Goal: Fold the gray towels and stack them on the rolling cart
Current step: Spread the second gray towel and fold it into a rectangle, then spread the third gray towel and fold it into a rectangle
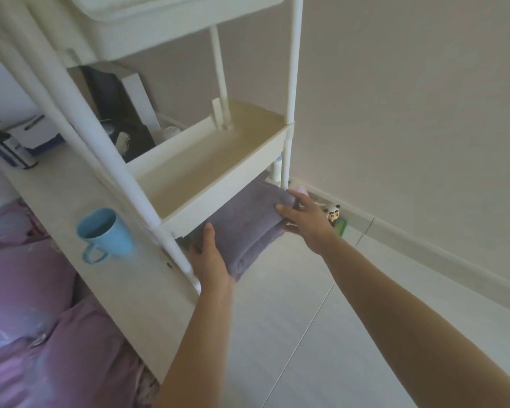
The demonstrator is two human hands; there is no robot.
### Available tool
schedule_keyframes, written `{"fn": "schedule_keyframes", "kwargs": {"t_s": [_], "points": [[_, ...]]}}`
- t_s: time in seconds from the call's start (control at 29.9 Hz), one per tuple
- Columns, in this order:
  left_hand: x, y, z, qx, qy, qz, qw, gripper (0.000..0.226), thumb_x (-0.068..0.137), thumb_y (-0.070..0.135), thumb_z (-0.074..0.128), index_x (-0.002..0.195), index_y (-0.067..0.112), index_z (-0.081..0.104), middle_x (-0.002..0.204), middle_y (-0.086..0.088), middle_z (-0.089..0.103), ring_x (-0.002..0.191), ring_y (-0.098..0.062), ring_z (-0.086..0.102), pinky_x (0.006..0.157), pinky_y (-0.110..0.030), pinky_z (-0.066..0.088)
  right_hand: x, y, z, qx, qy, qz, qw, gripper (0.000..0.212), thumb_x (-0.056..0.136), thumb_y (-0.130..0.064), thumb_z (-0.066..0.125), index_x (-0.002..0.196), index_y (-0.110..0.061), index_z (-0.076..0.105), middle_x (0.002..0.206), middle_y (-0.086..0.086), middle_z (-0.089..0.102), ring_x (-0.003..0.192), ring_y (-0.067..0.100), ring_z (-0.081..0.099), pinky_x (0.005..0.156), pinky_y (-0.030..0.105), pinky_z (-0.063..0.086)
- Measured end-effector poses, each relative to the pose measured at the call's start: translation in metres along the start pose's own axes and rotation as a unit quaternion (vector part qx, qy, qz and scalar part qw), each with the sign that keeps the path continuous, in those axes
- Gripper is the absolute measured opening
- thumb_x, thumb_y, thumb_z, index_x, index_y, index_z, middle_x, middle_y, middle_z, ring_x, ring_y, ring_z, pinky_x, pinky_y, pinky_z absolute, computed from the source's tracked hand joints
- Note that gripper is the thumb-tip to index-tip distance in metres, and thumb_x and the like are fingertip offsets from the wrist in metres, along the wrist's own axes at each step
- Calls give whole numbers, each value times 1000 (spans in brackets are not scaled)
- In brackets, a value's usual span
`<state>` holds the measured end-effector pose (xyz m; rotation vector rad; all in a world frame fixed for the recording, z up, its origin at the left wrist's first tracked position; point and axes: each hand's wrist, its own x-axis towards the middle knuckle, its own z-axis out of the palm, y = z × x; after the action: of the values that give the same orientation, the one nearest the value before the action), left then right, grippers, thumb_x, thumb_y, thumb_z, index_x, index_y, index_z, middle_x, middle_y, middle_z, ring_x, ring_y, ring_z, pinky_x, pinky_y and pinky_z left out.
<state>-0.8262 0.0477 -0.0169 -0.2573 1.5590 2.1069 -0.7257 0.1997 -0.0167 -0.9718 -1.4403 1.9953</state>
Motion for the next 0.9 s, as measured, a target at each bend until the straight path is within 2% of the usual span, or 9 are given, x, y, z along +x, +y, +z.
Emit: {"fn": "schedule_keyframes", "kwargs": {"t_s": [0.07,0.17,0.27,0.37,0.5,0.6,0.77,0.84,0.9], "points": [[6,-6,-6,16,-25,-10,1000,65,80,42,69,136,22,44,129,1,57,110,-19,60,87,-35,51,6,8,4,-22,23,3,999,50,81,-18,72,128,-19,53,122,13,60,97,25,64,73,34,57],[7,-14,-13,54,-72,3,996,87,64,49,76,140,32,37,135,5,53,117,-19,57,95,-45,49,8,10,6,-30,29,-22,999,49,83,-17,71,128,-19,53,120,11,61,101,25,64,75,34,57],[6,-14,-15,43,-81,74,993,78,71,43,75,139,32,39,137,7,52,120,-15,56,99,-44,46,9,8,11,-19,26,-51,998,48,83,-18,69,129,-21,53,120,10,61,105,22,62,78,33,56],[9,-16,-15,32,-50,117,991,70,79,37,71,141,31,37,138,8,51,121,-11,54,102,-39,44,12,4,19,-11,31,-74,997,50,83,-17,70,129,-21,52,119,8,61,105,20,62,82,36,57],[7,-24,-14,101,18,145,984,68,88,29,65,145,17,32,142,-3,46,123,-16,52,105,-38,43,11,13,26,-58,50,-27,997,50,86,-16,67,132,-20,49,117,8,59,88,16,62,75,28,58],[12,-28,-13,130,22,165,978,65,89,28,63,144,9,32,143,-11,45,125,-23,51,105,-41,43,8,19,25,-75,66,-24,995,51,87,-21,66,134,-19,47,116,7,58,81,12,61,73,26,58],[15,-25,-15,151,25,174,973,67,91,31,60,147,15,27,147,-7,39,129,-22,46,108,-41,39,2,16,29,-120,62,-34,990,54,90,-34,60,139,-24,39,116,0,54,88,10,59,71,19,53],[11,-21,-12,184,30,182,965,69,93,29,56,150,15,20,152,-7,31,133,-21,41,111,-38,35,0,16,29,-108,40,-22,993,58,92,-36,57,143,-24,32,123,2,52,100,15,57,82,27,53],[4,-18,-12,252,29,211,944,73,94,31,52,151,10,12,156,-11,18,140,-23,27,115,-38,28,-6,16,29,-73,22,-15,997,64,93,-32,56,146,-24,22,129,3,49,110,18,54,90,34,52]]}}
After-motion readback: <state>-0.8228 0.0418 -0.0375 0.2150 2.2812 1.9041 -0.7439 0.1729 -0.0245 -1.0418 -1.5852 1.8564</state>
